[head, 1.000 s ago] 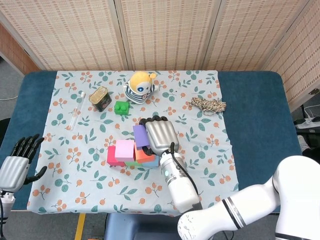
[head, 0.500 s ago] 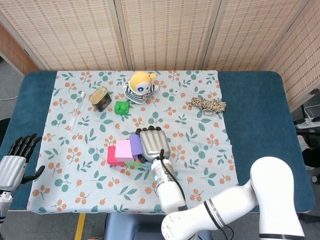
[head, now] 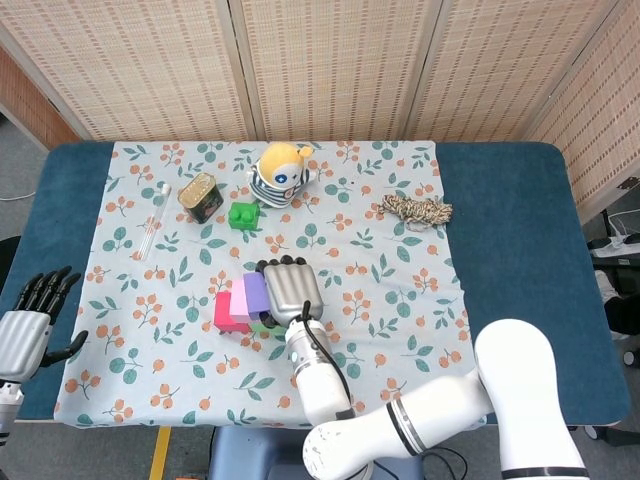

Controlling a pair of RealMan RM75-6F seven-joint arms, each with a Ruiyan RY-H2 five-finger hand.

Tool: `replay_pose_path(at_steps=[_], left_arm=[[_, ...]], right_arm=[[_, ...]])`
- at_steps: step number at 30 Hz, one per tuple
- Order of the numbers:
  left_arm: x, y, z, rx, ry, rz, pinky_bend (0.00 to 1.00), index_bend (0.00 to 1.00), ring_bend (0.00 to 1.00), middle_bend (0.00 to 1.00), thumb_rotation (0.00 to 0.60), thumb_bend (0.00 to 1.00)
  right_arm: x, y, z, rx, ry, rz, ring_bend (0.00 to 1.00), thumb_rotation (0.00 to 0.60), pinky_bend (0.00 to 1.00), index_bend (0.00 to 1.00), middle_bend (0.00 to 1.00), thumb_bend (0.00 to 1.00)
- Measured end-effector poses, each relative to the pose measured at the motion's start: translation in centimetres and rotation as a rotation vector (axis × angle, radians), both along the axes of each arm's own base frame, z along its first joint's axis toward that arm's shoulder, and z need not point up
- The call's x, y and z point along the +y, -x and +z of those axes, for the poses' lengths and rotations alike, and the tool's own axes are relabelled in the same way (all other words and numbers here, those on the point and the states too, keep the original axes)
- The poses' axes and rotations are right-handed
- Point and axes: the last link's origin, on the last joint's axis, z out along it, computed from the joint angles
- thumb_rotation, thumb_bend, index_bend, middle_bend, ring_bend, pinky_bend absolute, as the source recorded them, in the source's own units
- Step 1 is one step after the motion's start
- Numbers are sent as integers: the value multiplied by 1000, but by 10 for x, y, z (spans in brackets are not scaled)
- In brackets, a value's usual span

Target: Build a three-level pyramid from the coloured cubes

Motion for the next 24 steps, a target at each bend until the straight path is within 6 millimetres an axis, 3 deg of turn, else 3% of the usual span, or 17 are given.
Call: replay_pose_path(at_steps=[15, 24], left_arm=[[0, 0, 0, -2, 1, -2, 62, 0, 0, 0, 600, 317], [0, 0, -1, -1, 6, 0, 62, 0, 0, 1, 600, 317]], right_arm=[[-2, -2, -6, 18, 4, -5, 159, 600, 190, 678, 299, 464], [-1, -1, -9, 26, -14, -15, 127, 600, 192, 301, 226, 464]])
